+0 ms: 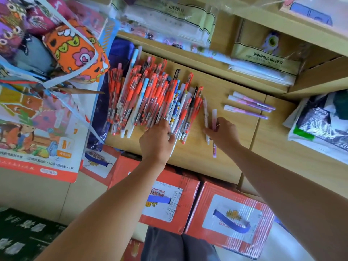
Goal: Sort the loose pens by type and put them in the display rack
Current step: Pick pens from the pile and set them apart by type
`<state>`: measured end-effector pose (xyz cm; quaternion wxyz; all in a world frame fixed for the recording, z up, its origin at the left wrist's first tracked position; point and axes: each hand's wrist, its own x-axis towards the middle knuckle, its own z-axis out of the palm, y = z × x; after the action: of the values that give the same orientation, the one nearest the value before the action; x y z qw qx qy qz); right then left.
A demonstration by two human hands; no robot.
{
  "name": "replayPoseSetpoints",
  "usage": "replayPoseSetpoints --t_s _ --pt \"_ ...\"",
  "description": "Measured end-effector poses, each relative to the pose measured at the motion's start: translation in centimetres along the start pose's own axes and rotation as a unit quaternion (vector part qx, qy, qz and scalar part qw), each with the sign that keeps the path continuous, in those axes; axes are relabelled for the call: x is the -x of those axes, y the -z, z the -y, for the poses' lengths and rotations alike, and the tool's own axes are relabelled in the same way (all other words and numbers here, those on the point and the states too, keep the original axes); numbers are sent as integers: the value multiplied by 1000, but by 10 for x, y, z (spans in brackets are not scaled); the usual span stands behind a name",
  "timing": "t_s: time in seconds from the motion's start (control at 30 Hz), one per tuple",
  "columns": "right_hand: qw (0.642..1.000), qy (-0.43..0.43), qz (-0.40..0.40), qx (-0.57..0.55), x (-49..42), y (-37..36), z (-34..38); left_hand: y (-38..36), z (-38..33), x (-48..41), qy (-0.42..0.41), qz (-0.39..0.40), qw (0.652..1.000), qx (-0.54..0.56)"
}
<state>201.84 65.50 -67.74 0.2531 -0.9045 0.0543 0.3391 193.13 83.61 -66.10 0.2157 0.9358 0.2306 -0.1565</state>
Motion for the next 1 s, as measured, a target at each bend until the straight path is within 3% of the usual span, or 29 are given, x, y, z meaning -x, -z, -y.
replayPoseSetpoints --t_s 0.13,0.23,0.37,0.7,0.8,0.87,1.0 --pt "996 56 -63 16 2 22 -13 -2 -6 0 -57 -42 997 14" --pt "974 126 -117 148 -6 44 -27 -6 -17 -6 -117 -68 991 7" --pt "941 135 -86 297 -19 60 -45 -10 -37 -11 -123 -86 988 -21" --pt "964 140 -145 174 -38 65 -54 -22 -48 -18 -92 -50 994 -29" --pt "962 175 -159 136 -31 61 -45 -20 -49 -19 -86 -44 995 -18" --pt "969 182 -135 96 -23 51 -30 -17 -48 -18 -76 -40 996 -6" --pt "988 99 -12 114 -13 15 -1 -10 -40 -10 -51 -34 998 10"
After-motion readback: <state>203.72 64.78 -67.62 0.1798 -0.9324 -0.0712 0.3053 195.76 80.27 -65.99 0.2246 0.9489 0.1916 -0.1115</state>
